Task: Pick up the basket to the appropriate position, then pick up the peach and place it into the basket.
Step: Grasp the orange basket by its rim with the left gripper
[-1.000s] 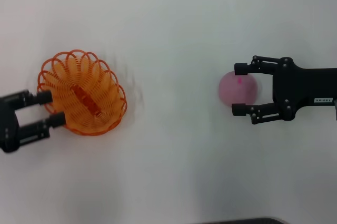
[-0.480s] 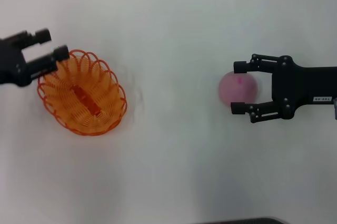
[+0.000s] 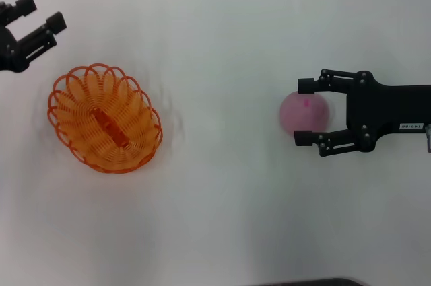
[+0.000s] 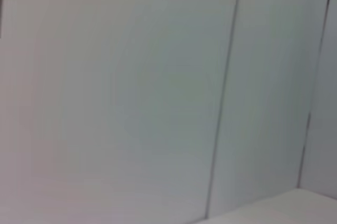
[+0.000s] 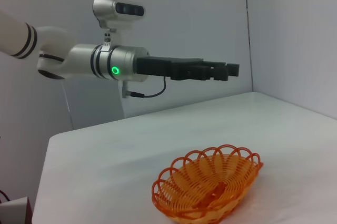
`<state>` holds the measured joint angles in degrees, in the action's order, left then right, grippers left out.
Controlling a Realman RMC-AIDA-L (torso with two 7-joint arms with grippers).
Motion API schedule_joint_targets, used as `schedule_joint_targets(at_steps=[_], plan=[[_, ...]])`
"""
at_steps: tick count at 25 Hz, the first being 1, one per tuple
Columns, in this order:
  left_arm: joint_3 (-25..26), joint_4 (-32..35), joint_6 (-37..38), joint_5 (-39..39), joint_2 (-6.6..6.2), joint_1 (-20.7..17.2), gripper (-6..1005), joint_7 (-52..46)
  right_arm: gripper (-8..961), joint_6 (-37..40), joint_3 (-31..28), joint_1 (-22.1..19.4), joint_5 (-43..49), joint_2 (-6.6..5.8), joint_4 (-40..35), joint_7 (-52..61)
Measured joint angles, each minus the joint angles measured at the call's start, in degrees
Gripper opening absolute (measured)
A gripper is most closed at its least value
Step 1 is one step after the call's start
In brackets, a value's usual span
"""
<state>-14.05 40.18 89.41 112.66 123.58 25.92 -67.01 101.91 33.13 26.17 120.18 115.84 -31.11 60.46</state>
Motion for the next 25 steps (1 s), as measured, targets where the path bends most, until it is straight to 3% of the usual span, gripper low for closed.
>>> schedule_joint_targets(at_steps=[6,17,25], plan=[[0.0,-2.8,-3.4,-4.1,0.06,0.2,657,3.1,943,0.0,0.0,0.0,0.0,0.0,0.0,-0.1],[-0.7,-2.1,-5.1,-4.6,-0.04,0.3,657,2.2,942,0.0,0.0,0.1,0.0,0.15,0.0,-0.1],[-11.4,7.2,-11.7,-2.9,-0.23,-0.3,656,-12.3,942,0.0,0.0,0.5,0.2,0.18,0.0,0.2]])
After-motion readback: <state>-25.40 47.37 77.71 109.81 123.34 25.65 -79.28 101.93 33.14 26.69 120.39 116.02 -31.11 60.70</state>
